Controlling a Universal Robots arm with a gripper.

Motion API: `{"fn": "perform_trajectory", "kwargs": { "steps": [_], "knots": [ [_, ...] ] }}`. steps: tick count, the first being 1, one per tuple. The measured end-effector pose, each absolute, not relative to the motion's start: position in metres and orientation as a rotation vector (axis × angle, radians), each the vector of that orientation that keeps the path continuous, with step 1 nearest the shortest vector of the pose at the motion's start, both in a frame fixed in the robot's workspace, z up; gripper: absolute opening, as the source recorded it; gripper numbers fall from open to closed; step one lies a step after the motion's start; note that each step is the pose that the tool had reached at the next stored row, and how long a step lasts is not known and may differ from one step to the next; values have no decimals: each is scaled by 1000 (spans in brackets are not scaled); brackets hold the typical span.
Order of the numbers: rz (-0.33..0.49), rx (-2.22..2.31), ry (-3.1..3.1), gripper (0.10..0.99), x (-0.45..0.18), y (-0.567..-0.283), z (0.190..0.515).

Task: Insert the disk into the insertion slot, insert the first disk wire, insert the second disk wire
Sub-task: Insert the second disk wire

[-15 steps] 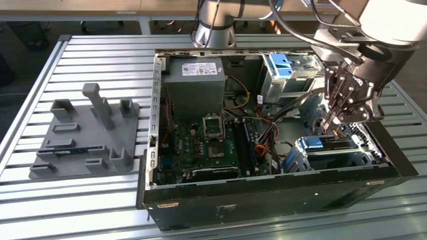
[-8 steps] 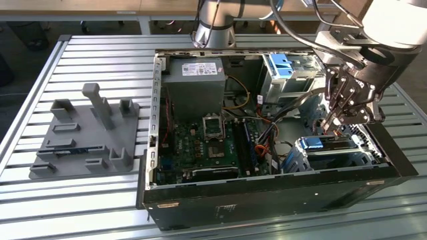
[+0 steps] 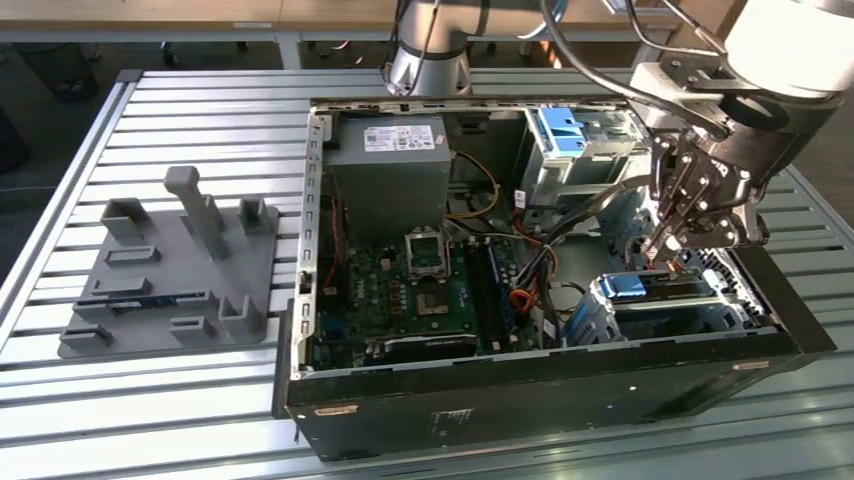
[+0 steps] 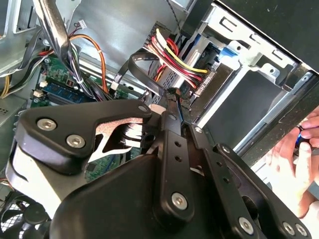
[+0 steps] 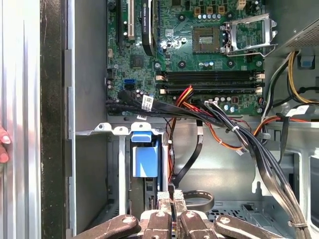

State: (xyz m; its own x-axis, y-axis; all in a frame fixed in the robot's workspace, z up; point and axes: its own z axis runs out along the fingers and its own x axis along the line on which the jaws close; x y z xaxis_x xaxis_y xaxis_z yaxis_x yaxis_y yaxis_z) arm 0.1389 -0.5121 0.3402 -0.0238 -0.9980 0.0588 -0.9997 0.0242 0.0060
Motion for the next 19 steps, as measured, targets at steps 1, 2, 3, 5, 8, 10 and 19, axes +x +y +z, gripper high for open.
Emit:
{"fn": "perform_trajectory", "kwargs": {
  "steps": [1, 2, 3, 5, 8, 10, 19],
  "knots": [
    [52, 2164, -2217, 145, 139, -513, 340],
    [45, 2167, -2220, 145, 139, -513, 340],
    [42, 2169, -2221, 145, 139, -514, 340],
    [39, 2170, -2223, 145, 139, -514, 340],
    [39, 2170, -2223, 145, 139, -514, 340],
    [39, 2170, -2223, 145, 139, -514, 340],
    [24, 2177, -2230, 145, 139, -524, 340]
  ]
}}
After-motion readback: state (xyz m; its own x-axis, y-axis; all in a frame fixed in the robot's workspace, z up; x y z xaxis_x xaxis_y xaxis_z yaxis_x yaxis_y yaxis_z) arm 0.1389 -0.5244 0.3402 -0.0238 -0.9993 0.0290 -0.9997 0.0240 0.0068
